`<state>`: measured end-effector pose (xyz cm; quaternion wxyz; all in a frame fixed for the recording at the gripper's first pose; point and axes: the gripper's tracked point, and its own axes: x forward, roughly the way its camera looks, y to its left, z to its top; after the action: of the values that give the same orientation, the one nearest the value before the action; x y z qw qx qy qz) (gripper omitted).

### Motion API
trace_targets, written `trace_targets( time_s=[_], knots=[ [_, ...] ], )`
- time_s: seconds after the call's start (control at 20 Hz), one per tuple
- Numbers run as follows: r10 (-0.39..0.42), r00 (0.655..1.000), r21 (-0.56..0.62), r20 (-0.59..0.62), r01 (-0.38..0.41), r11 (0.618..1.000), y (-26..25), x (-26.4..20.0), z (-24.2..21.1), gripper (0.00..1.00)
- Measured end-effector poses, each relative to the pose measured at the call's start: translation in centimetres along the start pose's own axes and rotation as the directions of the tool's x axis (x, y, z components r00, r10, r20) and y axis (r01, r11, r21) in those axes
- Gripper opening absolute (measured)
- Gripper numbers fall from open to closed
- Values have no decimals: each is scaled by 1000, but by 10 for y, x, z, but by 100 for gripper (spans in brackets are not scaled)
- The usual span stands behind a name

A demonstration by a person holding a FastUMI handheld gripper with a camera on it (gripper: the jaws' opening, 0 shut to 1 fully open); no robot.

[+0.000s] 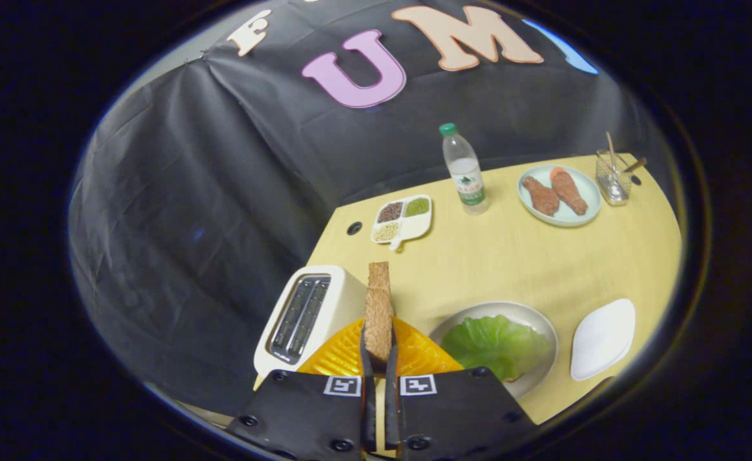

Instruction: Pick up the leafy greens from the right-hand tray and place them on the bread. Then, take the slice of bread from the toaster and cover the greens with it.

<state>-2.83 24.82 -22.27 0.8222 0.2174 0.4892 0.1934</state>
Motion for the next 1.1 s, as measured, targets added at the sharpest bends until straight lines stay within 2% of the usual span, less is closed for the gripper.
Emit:
trace_targets(
  time_s=[0.7,0.9,1.1],
  knots=[
    [-99,993,96,-71,105,990,-85,15,-49,8],
    [-135,987,87,-89,143,986,-107,9,-55,14],
    [-177,979,38,-102,181,983,-132,-3,-62,39]
  ],
)
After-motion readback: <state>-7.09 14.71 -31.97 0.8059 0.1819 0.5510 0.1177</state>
